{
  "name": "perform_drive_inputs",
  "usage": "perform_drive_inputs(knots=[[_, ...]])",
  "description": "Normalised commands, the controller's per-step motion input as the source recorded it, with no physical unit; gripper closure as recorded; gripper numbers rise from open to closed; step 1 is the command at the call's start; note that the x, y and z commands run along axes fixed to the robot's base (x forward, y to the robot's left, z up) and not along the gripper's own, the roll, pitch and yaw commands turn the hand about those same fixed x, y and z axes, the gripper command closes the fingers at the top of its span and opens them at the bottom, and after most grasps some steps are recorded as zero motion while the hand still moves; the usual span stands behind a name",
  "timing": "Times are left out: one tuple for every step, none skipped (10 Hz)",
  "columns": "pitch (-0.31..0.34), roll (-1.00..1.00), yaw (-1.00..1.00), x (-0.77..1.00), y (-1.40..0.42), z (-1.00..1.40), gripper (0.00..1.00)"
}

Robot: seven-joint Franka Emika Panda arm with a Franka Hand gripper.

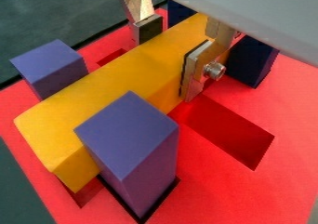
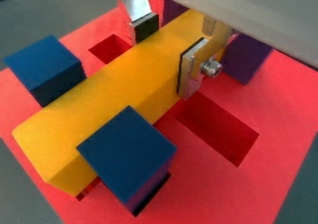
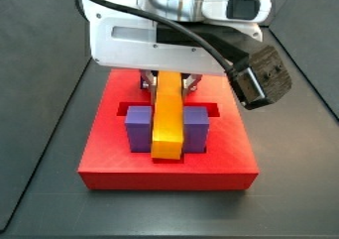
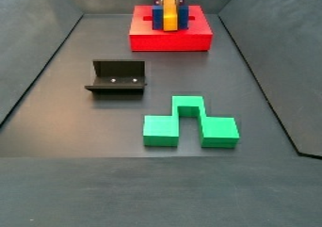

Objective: Pick up the yellow object. Move up. Move to above the board. Insert the yellow object.
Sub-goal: Insert the yellow object.

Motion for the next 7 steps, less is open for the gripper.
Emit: perform_drive_inputs(knots=[[0.0, 0.02, 0.1, -0.02, -0.05, -0.18, 1.0], [0.0, 0.05, 0.09, 0.0, -0.1, -0.21, 1.0], [0.0, 0.1, 0.05, 0.0, -0.11, -0.3, 1.0], [0.0, 0.1, 0.08, 0.0, -0.1, -0.37, 1.0], [0.0, 0.04, 0.06, 0.0, -0.02, -0.29, 1.0], [0.0, 0.08, 0.03, 0.0, -0.06, -0.31, 1.0], [0.023, 0.13, 0.03, 0.05, 0.0, -0.38, 1.0]])
